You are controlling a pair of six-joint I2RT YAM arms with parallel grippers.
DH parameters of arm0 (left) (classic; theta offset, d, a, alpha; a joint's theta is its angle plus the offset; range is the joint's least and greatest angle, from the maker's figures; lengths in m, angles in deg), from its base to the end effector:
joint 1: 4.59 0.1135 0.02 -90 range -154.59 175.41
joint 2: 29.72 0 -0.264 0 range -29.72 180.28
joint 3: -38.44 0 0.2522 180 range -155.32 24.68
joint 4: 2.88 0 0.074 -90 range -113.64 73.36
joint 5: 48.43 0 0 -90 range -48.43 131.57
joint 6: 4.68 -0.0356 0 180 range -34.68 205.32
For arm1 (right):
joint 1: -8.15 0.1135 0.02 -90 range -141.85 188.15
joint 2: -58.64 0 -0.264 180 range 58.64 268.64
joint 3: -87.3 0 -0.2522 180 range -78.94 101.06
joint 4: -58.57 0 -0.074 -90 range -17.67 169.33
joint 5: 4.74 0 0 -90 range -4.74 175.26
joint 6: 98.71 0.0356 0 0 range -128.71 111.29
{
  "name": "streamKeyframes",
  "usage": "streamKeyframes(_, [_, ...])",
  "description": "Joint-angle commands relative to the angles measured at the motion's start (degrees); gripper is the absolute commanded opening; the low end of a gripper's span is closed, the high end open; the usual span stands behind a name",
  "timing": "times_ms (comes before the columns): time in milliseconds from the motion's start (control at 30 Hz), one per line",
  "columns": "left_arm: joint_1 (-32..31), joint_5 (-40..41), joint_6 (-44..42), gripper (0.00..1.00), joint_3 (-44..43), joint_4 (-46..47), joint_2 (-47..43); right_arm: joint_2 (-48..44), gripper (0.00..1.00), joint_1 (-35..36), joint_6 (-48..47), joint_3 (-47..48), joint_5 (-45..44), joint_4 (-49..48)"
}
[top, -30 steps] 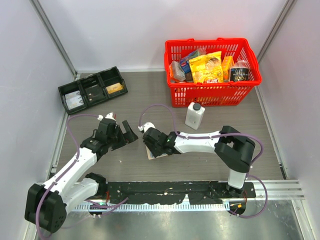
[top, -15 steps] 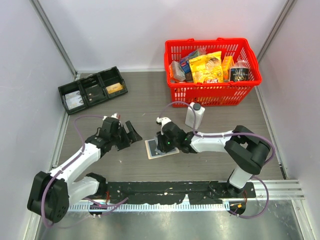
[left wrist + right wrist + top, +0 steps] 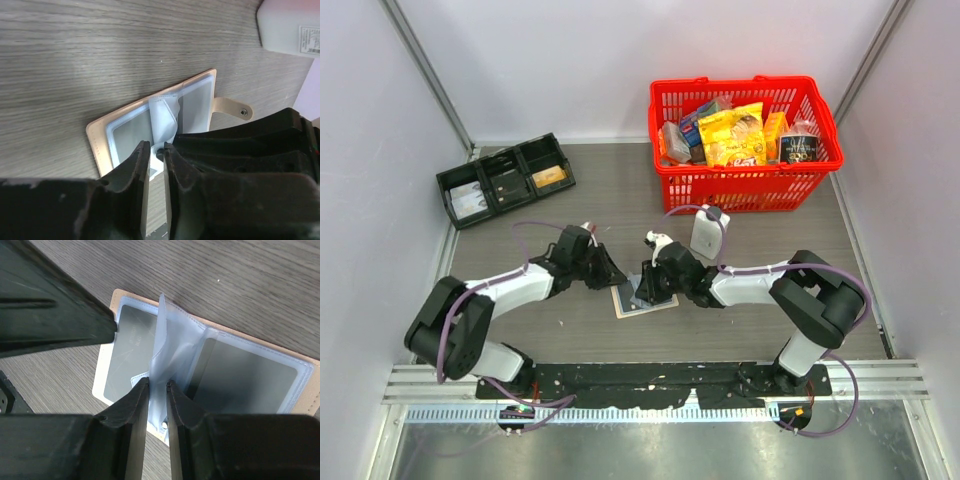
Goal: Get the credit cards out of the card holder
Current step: Remove the credit card from the card holder.
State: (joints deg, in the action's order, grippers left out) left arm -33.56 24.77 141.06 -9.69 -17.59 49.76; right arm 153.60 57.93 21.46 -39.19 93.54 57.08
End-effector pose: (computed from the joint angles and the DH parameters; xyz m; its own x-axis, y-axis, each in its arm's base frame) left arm 0.2244 -0.1360 0.1640 -0.8829 -0.4156 -0.2186 -0.1609 0.7051 -0.6907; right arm 0.1999 0.2443 0.1394 -0.7741 -0.1452 -0.6162 -0.5065 0.7260 0.4652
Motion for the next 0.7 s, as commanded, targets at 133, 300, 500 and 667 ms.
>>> streamKeyframes(133, [-2.7,-1.2,0.5,0.06,-1.8,3.8,7.9,-1.0,0.26,0.0,-0.8,0.2,-3.5,5.2])
streamKeyframes(300, [-3.2,1.1,-0.6,0.03,-1.2,-1.2,8.4,-4.0,0.26,0.0,-2.6,2.8,-12.0,13.0])
streamKeyframes(500, [-3.4,3.4,-3.4,0.02,-1.8,-5.1,7.3,-9.3,0.27,-0.1,-2.8,5.6,-25.5,26.5])
streamKeyframes(667, [-3.4,3.7,-4.8,0.02,-2.5,-6.7,7.3,-13.1,0.32,0.2,-2.7,7.5,-31.1,32.4])
